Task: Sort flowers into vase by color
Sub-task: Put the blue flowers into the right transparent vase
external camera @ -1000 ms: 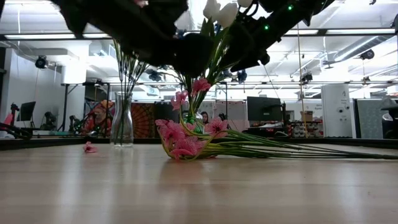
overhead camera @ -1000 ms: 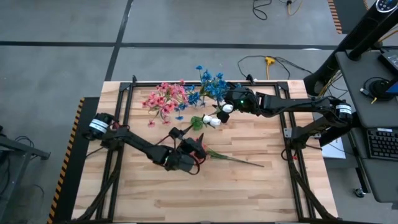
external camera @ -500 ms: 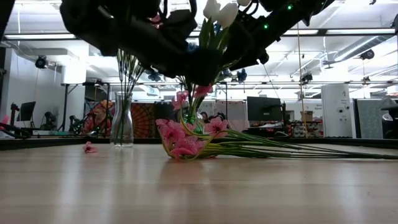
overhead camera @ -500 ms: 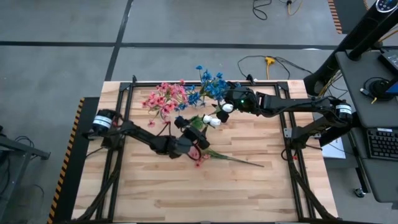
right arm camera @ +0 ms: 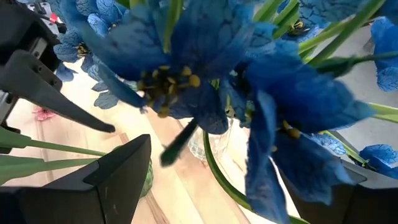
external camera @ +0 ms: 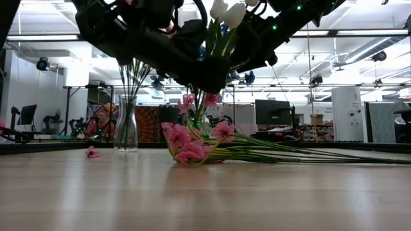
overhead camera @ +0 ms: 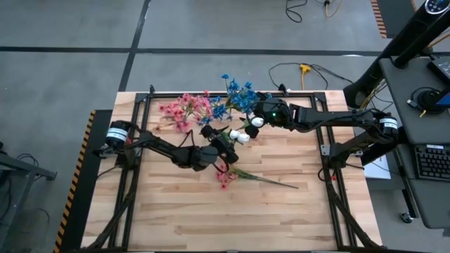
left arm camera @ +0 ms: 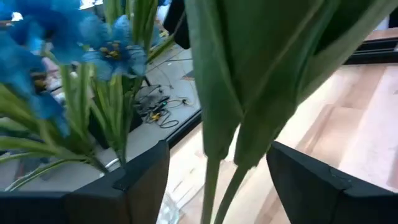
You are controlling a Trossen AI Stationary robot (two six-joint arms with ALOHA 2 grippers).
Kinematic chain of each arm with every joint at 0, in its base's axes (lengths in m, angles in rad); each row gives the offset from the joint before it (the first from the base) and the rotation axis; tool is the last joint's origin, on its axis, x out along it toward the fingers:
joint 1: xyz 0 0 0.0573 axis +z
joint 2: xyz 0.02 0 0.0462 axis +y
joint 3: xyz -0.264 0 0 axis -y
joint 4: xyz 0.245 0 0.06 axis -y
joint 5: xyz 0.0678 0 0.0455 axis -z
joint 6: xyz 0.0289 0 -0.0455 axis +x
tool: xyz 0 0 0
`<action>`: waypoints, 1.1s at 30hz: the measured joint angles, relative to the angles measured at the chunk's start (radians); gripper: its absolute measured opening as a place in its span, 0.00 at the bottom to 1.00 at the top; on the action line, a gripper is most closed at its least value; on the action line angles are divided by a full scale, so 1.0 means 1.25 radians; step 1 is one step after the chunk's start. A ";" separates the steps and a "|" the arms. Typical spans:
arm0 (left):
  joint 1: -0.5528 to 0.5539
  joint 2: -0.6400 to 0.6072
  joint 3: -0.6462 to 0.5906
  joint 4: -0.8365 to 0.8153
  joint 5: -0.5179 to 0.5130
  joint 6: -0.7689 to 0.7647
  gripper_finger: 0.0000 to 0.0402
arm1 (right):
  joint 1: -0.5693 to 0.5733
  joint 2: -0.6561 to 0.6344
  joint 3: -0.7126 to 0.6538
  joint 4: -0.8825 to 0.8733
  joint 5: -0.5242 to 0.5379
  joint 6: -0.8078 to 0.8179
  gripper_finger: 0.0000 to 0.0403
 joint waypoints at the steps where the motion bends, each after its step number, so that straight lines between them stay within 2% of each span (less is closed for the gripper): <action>1: 0.004 0.000 0.000 0.004 0.010 0.000 0.61 | 0.000 0.000 0.000 0.000 0.000 0.000 0.81; 7: 0.012 0.000 0.000 0.013 0.010 0.000 0.47 | 0.000 0.000 0.000 0.000 0.000 0.000 0.81; 15: 0.012 -0.001 0.000 0.012 0.010 0.000 0.22 | 0.000 0.000 0.000 0.000 0.000 -0.006 0.81; 20: 0.012 -0.001 0.000 0.014 0.010 0.000 0.10 | 0.000 0.000 0.000 0.000 -0.001 -0.010 0.81; 26: 0.012 -0.001 0.000 0.020 0.005 0.000 0.01 | 0.000 0.000 0.000 0.000 -0.001 -0.008 0.81; 33: 0.011 -0.001 0.000 0.020 -0.011 -0.007 0.01 | 0.000 -0.002 0.000 -0.012 -0.002 0.006 0.81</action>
